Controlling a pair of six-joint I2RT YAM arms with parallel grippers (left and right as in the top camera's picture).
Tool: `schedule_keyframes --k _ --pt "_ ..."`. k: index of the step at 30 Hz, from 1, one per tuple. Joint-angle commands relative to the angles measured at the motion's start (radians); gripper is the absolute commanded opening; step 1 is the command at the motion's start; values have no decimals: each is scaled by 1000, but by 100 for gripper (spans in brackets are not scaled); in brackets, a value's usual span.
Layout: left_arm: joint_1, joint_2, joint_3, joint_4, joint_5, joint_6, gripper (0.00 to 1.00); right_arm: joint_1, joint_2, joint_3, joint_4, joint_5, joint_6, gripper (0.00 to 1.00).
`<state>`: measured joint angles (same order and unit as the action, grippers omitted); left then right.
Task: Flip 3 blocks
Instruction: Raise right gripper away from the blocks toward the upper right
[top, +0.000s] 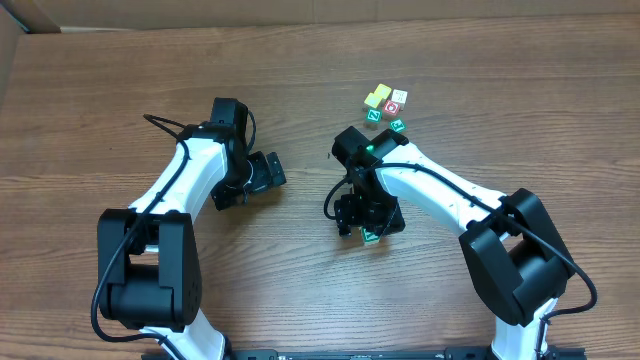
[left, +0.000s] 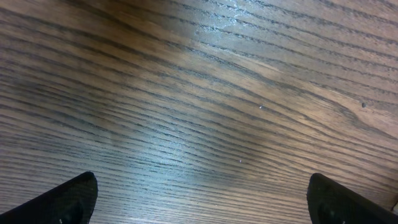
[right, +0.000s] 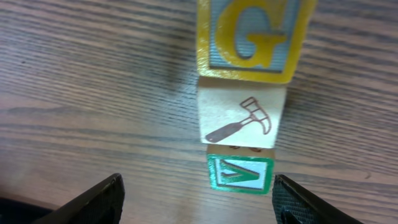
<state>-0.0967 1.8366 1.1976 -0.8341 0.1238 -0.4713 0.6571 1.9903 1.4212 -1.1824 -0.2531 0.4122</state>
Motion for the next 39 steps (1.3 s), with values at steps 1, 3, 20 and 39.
schedule_keyframes --k 1,3,20,39 --pt "-3 7 10 1 4 0 100 5 -36 -1 2 66 7 77" --pt "-3 7 10 1 4 0 100 3 -36 -1 11 85 5 77" --pt "-3 7 10 1 4 0 100 -138 -156 216 -48 171 10 82" --pt "-3 7 10 1 4 0 100 -361 -156 88 -53 174 -19 5"
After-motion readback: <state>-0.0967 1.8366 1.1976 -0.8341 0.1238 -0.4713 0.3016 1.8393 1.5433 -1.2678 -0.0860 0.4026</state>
